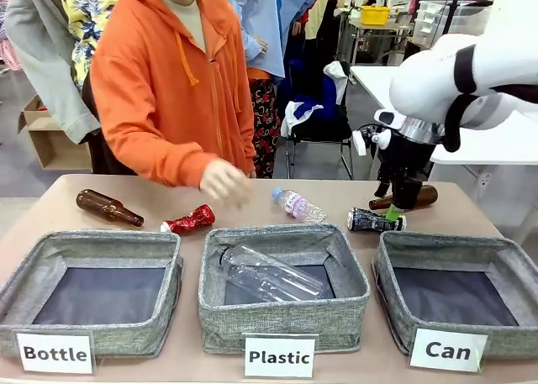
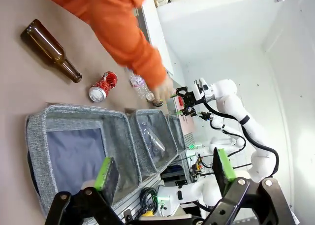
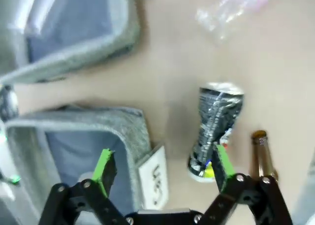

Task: Sort the can waste into the basket.
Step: Pick up the can waste from the table and place it in the right Fabric basket.

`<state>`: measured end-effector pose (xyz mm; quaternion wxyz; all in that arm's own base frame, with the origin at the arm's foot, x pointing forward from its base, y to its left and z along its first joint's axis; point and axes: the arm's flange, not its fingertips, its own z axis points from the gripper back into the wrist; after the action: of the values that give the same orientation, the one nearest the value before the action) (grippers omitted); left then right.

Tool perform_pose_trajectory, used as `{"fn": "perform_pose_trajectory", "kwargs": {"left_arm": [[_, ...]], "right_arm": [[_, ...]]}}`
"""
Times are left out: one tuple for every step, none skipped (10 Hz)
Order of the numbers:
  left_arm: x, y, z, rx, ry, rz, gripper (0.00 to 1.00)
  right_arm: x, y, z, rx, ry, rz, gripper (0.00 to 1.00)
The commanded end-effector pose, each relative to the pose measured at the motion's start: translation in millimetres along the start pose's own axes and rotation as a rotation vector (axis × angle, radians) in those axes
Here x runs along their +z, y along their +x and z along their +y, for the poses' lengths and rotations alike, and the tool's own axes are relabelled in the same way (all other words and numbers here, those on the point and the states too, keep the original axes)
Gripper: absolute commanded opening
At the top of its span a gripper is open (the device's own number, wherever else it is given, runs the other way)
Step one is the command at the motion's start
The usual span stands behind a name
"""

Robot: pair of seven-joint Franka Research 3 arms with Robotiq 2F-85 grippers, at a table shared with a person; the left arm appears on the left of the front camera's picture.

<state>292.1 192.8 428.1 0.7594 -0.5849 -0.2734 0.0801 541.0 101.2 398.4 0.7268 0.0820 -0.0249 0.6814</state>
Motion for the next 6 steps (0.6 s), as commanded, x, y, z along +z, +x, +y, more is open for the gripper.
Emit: {"fn": "perform_pose_trajectory", "kwargs": {"left_arm": [[2, -1, 0, -0.022, -0.011, 0.002, 1.0], [2, -1, 0, -0.022, -0.011, 0.002, 1.0], [2, -1, 0, -0.022, -0.011, 0.002, 1.0], [2, -1, 0, -0.022, -0.011, 0.002, 1.0], [2, -1, 0, -0.022, -0.011, 0.002, 1.0], [2, -1, 0, -0.022, -0.011, 0.002, 1.0]], "right_arm": [[0, -7, -17, 0.151, -0.094, 0.085, 1.0], [-6, -9, -23, 0.105, -0.088, 0.101, 1.0], [-12, -7, -25, 0.118, -0.089, 0.075, 1.0], [-18, -6, -29, 0.096, -0.086, 0.075, 1.0], [-25, -4, -33, 0.099, -0.058, 0.084, 1.0], [-32, -1, -38, 0.104, -0.044, 0.083, 1.0]]}}
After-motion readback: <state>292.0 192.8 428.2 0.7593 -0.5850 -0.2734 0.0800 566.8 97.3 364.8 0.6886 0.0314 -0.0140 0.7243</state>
